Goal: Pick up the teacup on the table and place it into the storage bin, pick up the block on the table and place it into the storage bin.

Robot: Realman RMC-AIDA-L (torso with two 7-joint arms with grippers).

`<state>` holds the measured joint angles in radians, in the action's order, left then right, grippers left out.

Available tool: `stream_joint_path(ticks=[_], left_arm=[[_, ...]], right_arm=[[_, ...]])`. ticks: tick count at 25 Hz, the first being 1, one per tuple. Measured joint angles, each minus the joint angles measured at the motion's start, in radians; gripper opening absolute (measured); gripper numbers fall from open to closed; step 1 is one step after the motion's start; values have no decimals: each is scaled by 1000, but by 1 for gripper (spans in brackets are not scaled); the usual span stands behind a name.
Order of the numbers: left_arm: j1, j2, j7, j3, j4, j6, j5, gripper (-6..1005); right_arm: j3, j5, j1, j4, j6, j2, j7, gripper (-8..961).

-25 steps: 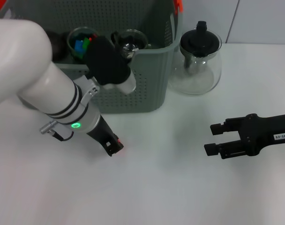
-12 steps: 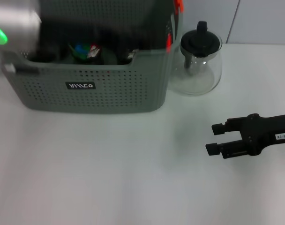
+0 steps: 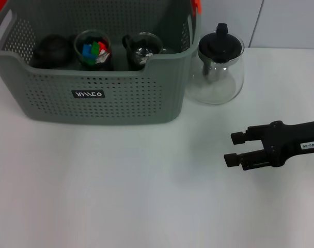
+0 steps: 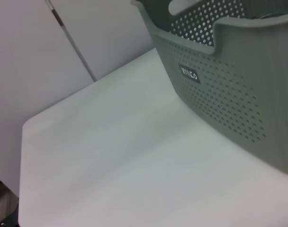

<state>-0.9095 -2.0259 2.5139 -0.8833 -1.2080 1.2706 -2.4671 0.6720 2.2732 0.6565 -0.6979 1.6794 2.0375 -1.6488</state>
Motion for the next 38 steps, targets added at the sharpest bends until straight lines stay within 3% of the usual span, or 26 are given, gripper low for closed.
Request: stream_joint_path(ticks=[4,9,23,25,27,31,34,38], left_arm=[[-60,1,39,-4,110,-106,-205,283],[-63,-12,82,-9,148,-167,-338,299],[-49,-26,98,-12,112,-150,-367,346],[-24,-31,90,-5,47,-120,-320,353],[35,-39,43,8,-70,-52,-174,403],[189,-63,-170,51,-240,137,294,593],[286,-89,-350,131,-252,347,611,804],[356,-108,-507,214,-174,599,740,894]], right_arm=[[0,0,4,-3,2,-2,0,821],[0,0,4,-5,-1,-2,0,821],[0,0,9,-4,4,-4,3,822],[0,0,8,-4,6,-5,5,822],[1,0,5,-7,9,-5,7,822],[0,-12,0,-13,31,-15,22,822],[-1,-30,-2,-14,48,-20,37,822],[-1,-46,-2,-14,74,-22,75,822]])
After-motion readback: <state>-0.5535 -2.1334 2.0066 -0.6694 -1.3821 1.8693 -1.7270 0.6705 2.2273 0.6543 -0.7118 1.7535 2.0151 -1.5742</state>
